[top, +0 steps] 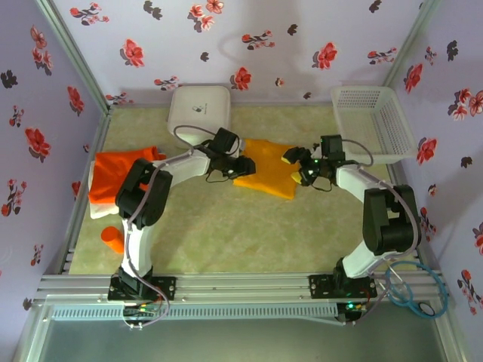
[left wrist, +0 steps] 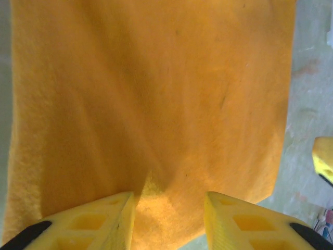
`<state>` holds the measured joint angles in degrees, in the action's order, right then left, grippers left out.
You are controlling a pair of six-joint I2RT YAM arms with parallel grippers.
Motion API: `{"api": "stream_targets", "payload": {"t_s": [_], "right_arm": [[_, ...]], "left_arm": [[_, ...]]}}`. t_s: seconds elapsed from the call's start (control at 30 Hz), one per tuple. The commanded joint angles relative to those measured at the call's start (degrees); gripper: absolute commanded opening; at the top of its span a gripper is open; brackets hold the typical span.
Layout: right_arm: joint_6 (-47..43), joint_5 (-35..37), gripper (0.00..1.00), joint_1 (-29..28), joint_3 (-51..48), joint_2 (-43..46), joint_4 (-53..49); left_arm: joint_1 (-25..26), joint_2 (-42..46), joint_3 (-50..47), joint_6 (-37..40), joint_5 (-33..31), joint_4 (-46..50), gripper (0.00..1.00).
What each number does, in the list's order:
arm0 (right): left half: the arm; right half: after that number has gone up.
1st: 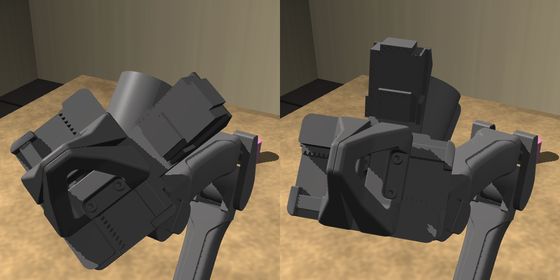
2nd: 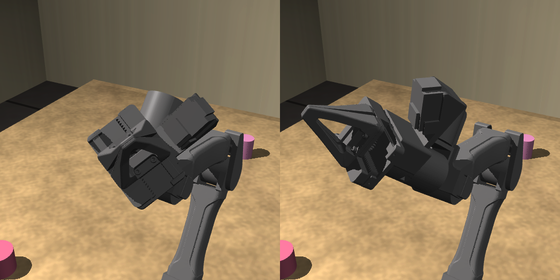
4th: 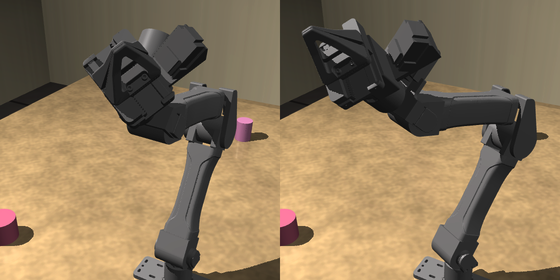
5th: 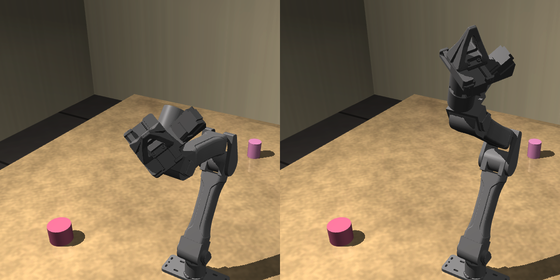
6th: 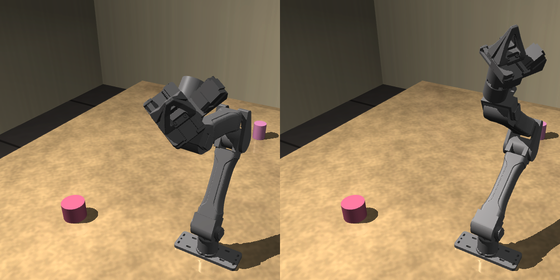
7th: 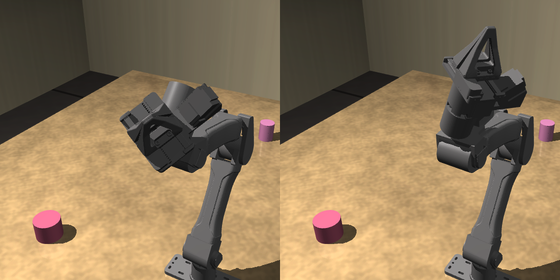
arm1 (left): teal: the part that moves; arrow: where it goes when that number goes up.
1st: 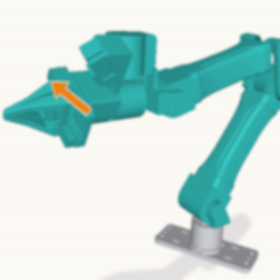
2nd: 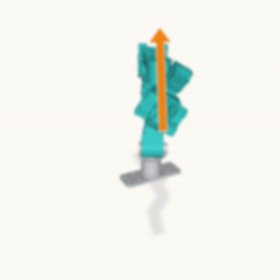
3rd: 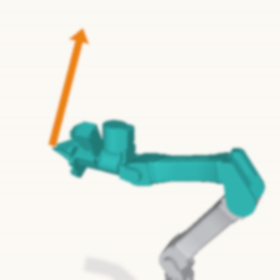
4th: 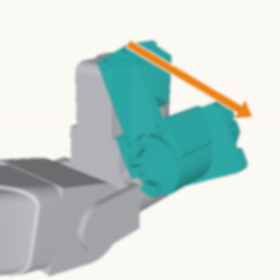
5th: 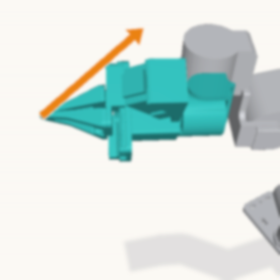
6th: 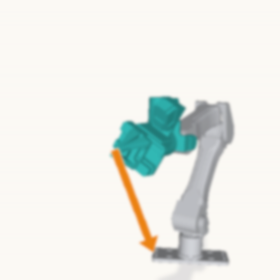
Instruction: Fold and stack the t-shirts
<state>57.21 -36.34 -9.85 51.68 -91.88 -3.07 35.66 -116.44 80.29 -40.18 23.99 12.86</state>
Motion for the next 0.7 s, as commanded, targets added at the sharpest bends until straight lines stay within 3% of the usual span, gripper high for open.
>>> {"api": "stream_targets", "payload": {"t_s": [0.0, 0.23, 0.67], "right_arm": [[7.07, 3.57, 0.76, -3.99, -1.39, 3.23, 5.75], [20.88, 10.33, 0.78, -8.83, -6.92, 3.77, 19.58], [34.43, 11.13, 0.81, -14.09, -6.39, -6.72, 36.73]], "left_arm": [[0.29, 0.82, -0.93, -1.13, -1.74, -1.72, 0.39], [1.57, 4.71, 0.10, -3.22, -3.76, 1.98, 0.39], [5.56, 3.62, -2.93, -8.86, -4.18, -3.33, 0.38]]}}
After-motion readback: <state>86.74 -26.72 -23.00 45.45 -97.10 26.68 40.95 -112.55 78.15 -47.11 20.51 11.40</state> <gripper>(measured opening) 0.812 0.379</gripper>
